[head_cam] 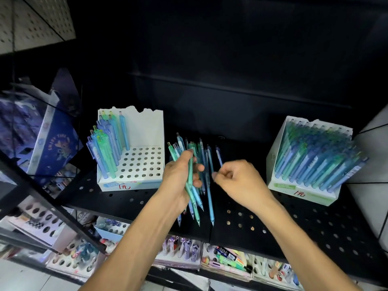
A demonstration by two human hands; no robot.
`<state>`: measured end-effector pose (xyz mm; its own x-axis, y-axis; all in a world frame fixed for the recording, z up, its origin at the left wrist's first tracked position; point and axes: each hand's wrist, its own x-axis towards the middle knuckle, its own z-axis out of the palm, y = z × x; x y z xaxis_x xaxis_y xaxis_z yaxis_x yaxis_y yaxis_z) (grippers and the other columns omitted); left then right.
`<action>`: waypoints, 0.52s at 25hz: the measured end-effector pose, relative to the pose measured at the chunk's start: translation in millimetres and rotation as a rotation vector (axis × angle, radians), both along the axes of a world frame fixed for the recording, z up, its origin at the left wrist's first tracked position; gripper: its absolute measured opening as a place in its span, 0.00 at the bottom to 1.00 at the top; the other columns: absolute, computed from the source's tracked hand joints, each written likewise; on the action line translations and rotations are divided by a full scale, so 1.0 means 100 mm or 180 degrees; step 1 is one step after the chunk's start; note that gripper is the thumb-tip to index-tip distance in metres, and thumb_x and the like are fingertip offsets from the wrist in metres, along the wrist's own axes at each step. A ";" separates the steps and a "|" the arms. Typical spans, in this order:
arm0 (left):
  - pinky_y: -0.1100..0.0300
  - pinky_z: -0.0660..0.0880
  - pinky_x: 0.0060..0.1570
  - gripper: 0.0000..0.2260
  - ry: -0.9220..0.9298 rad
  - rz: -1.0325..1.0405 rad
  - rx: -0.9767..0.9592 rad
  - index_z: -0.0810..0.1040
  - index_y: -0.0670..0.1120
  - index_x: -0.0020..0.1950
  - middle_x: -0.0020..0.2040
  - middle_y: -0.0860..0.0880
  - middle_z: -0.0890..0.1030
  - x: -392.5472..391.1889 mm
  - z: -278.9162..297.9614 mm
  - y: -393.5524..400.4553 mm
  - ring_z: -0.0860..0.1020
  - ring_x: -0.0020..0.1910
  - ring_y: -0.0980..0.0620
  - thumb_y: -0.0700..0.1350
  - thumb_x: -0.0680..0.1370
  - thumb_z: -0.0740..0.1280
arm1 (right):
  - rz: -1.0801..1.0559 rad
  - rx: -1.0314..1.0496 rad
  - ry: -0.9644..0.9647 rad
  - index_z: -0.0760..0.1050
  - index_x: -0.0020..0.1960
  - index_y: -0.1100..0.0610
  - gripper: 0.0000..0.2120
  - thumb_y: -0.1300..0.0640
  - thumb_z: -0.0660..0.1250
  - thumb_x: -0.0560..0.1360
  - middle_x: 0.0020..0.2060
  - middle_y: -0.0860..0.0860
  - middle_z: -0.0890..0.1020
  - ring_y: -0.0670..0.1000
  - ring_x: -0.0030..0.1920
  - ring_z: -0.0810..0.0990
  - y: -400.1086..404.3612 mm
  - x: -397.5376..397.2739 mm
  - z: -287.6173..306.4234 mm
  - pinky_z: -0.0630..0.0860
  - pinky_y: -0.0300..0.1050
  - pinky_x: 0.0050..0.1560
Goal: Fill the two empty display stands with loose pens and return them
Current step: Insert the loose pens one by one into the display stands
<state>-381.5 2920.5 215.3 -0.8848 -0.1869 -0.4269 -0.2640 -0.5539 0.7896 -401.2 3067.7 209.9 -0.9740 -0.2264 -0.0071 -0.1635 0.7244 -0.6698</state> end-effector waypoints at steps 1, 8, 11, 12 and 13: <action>0.63 0.66 0.21 0.05 -0.0025 0.0023 -0.0016 0.74 0.41 0.52 0.28 0.47 0.75 0.01 -0.01 -0.01 0.67 0.20 0.54 0.42 0.80 0.66 | 0.0069 0.0401 -0.0099 0.79 0.35 0.54 0.15 0.45 0.72 0.74 0.23 0.46 0.77 0.42 0.23 0.72 -0.02 0.03 -0.05 0.70 0.38 0.29; 0.62 0.69 0.22 0.07 0.0036 0.0098 -0.0050 0.73 0.42 0.52 0.30 0.49 0.72 0.08 -0.04 0.03 0.67 0.23 0.55 0.39 0.78 0.70 | -0.0073 -0.0113 -0.0106 0.80 0.35 0.57 0.12 0.49 0.72 0.71 0.23 0.45 0.75 0.44 0.25 0.71 0.02 0.05 0.03 0.70 0.41 0.31; 0.64 0.61 0.22 0.13 0.0112 -0.0126 -0.0327 0.75 0.43 0.47 0.30 0.51 0.74 0.12 -0.03 0.11 0.64 0.24 0.56 0.46 0.73 0.77 | 0.0376 -0.0674 -0.0059 0.79 0.35 0.54 0.11 0.49 0.73 0.72 0.23 0.48 0.74 0.46 0.26 0.70 -0.06 0.09 0.16 0.69 0.44 0.30; 0.64 0.62 0.22 0.13 0.0095 -0.0109 -0.0372 0.75 0.42 0.47 0.29 0.50 0.74 0.12 -0.02 0.12 0.64 0.24 0.56 0.47 0.73 0.76 | 0.0515 -0.0685 -0.0099 0.80 0.35 0.54 0.12 0.49 0.73 0.73 0.24 0.50 0.76 0.46 0.26 0.71 -0.08 0.09 0.17 0.69 0.43 0.29; 0.64 0.63 0.22 0.12 0.0046 -0.0036 -0.0411 0.76 0.41 0.48 0.29 0.50 0.74 0.11 -0.03 0.10 0.64 0.23 0.56 0.46 0.74 0.75 | 0.0505 -0.0771 -0.0228 0.80 0.37 0.54 0.12 0.48 0.72 0.74 0.26 0.51 0.78 0.47 0.27 0.73 -0.08 0.05 0.17 0.70 0.42 0.29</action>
